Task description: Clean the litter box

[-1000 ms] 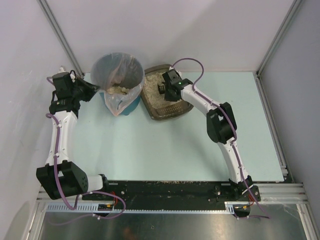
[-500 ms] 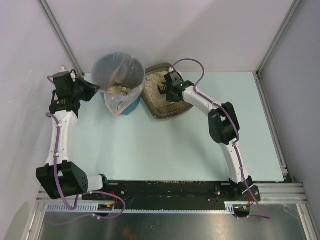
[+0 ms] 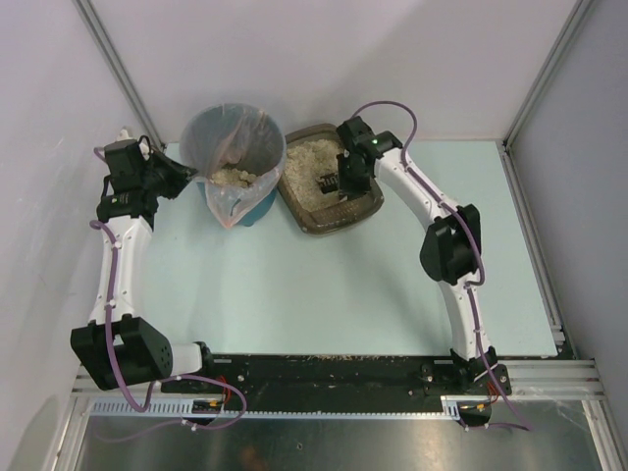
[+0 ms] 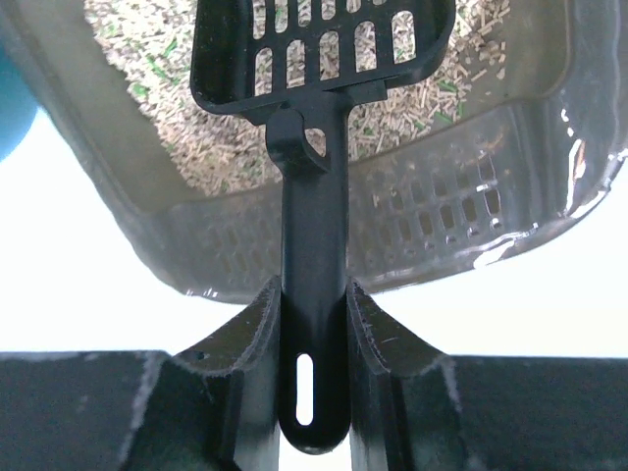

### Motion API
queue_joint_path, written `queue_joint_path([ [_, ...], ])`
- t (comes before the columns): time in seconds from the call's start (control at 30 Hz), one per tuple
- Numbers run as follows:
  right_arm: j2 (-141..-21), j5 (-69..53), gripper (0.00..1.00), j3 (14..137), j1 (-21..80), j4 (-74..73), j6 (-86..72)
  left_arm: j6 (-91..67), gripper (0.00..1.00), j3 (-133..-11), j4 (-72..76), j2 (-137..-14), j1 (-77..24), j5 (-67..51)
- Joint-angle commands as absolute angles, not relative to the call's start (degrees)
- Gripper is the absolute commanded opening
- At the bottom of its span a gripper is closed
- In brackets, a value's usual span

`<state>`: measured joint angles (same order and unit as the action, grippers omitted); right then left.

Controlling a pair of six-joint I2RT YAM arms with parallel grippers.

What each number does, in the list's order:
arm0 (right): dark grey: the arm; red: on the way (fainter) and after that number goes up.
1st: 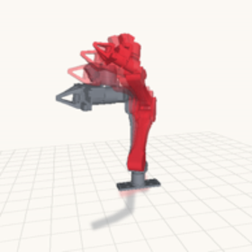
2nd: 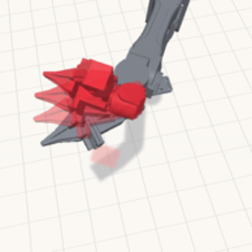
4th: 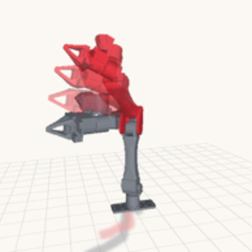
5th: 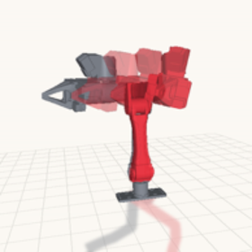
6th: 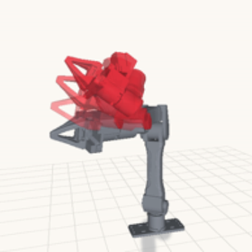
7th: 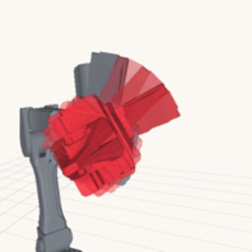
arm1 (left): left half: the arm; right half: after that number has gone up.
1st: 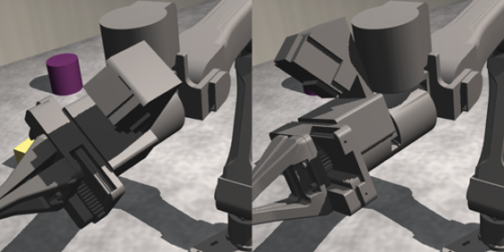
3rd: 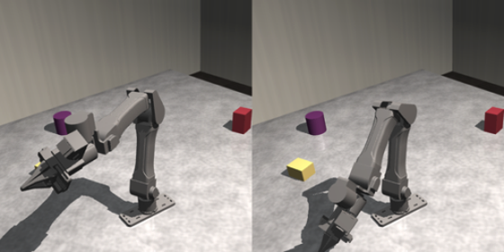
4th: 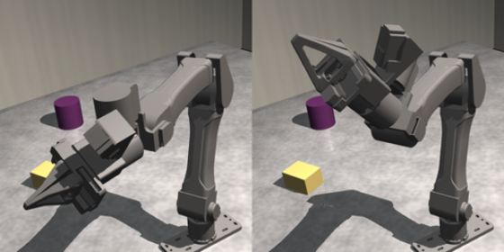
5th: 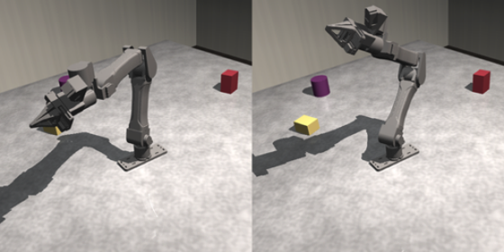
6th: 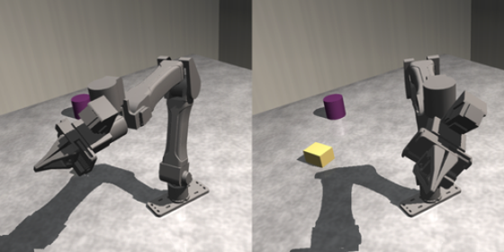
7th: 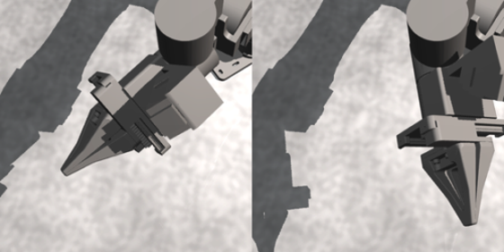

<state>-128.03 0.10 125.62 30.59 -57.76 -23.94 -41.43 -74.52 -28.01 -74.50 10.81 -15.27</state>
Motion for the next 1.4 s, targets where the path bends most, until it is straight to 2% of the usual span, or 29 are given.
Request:
queue_joint_path([
  [0.0, -127.18, -3.77, 0.0, 133.76, 29.8, -68.28, -24.26, -37.79, 0.0, -75.67, -27.95, -72.95, 9.58, -18.81],
  [0.33, -133.77, -7.73, 0.0, 138.25, 27.16, -72.69, -26.8, -36.04, 0.0, -81.64, -27.86, -77.16, 9.58, -17.67],
  [0.7, -142.29, -7.04, 0.0, 141.59, 26.19, -63.99, -31.37, -34.19, 0.0, -84.99, -27.86, -79.89, 9.58, -15.91],
  [1.37, -148.44, -3.77, 0.0, 140.63, 25.05, -47.82, -32.35, -33.31, 0.0, -83.32, -27.95, -78.84, 9.49, -13.45],
])
